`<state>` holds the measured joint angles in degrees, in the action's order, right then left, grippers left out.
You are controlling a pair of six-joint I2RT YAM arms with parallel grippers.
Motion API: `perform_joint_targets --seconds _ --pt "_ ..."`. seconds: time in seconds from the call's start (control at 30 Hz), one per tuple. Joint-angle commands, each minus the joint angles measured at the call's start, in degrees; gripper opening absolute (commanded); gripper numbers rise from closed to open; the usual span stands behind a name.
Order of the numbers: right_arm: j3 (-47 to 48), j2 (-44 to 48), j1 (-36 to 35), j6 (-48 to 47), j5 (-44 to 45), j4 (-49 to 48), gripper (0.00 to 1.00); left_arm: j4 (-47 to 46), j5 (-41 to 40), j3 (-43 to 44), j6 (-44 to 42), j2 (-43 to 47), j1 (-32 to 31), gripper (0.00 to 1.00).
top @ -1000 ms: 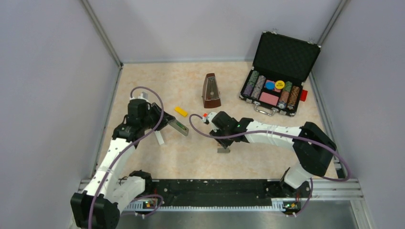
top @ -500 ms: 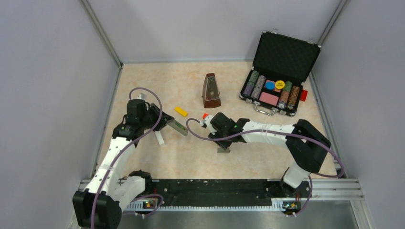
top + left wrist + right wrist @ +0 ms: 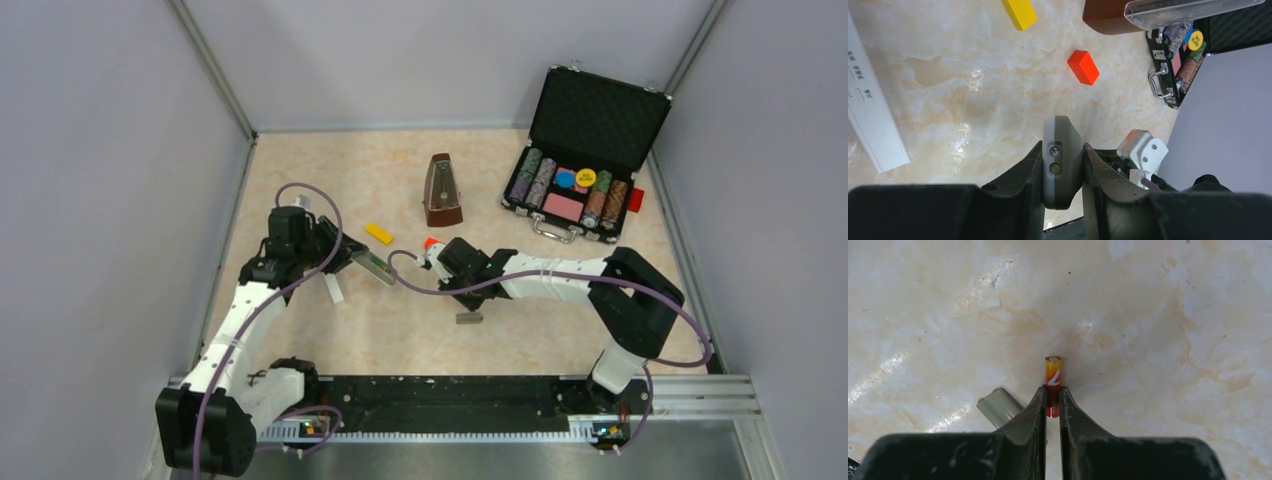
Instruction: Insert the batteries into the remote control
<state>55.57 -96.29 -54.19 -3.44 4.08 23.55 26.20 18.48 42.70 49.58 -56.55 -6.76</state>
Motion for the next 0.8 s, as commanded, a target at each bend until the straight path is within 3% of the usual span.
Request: perform_joint_targets --seconds 0.0,0.2,0.4,0.53,0.77 --pt "1.97 1.15 0.26 1.27 0.02 -1.38 0.01 -6.24 5.17 -0.58 -1.14 -1.25 0.34 0.00" --pt "4.49 12.21 1.03 6.93 -5.59 0.60 0.00 -15.46 18.03 -2.02 -4.92 -1.61 0.22 0.00" --pt "11.20 20.81 1.05 12.96 -9.47 7.39 0.01 -36.62 26.50 -6.39 0.47 -1.90 -0.66 0.00" --pt "16.10 22.98 1.01 16.37 -10.93 12.61 0.01 -47.66 28.37 -7.09 2.40 -5.39 -4.25 0.00" --pt "23.42 20.68 0.98 19.86 -7.24 22.94 0.01 -58.36 31.05 -3.14 2.25 -16.68 -13.16 0.00"
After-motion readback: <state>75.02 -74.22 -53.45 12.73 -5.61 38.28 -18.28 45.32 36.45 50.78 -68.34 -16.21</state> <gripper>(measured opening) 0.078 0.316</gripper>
